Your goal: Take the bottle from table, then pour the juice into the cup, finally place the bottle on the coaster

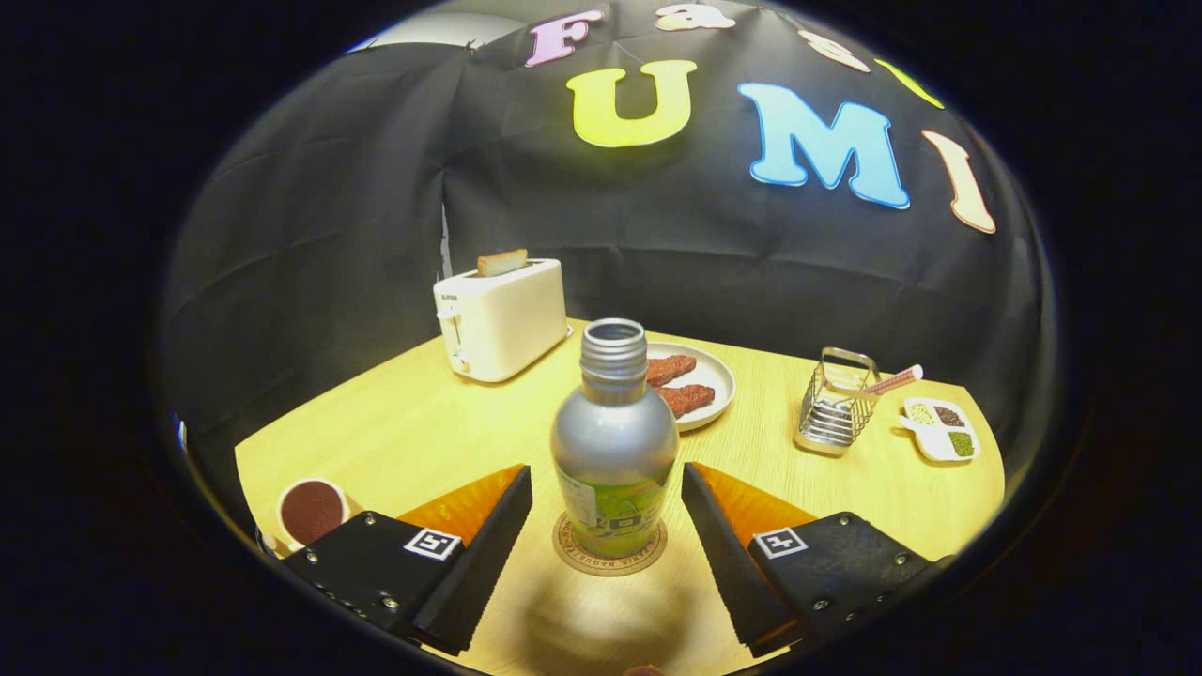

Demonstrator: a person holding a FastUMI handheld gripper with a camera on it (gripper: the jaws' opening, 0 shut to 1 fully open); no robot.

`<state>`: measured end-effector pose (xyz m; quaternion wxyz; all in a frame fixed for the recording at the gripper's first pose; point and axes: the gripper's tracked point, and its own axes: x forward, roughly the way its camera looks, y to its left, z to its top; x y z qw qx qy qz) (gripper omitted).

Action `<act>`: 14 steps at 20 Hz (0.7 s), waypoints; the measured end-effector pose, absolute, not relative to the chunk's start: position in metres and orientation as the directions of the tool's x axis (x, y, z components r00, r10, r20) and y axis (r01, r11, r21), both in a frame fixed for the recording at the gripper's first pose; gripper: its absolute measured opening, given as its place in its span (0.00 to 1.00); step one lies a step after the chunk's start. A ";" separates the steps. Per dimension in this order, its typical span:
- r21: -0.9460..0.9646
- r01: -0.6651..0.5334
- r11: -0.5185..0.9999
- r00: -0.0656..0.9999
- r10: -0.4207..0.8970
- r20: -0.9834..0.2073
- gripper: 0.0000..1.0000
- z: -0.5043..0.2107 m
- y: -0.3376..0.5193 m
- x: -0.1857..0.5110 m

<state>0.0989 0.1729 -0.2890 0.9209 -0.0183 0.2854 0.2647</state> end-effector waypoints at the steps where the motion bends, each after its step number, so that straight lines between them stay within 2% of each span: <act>1: 0.115 -0.492 0.863 0.709 0.474 -0.523 0.97 -0.278 0.168 0.095; 9: 0.151 -0.377 0.914 0.799 0.403 -0.446 0.97 -0.196 0.120 0.060; 14: 0.101 -0.321 0.942 0.857 0.334 -0.392 0.97 -0.147 0.089 0.044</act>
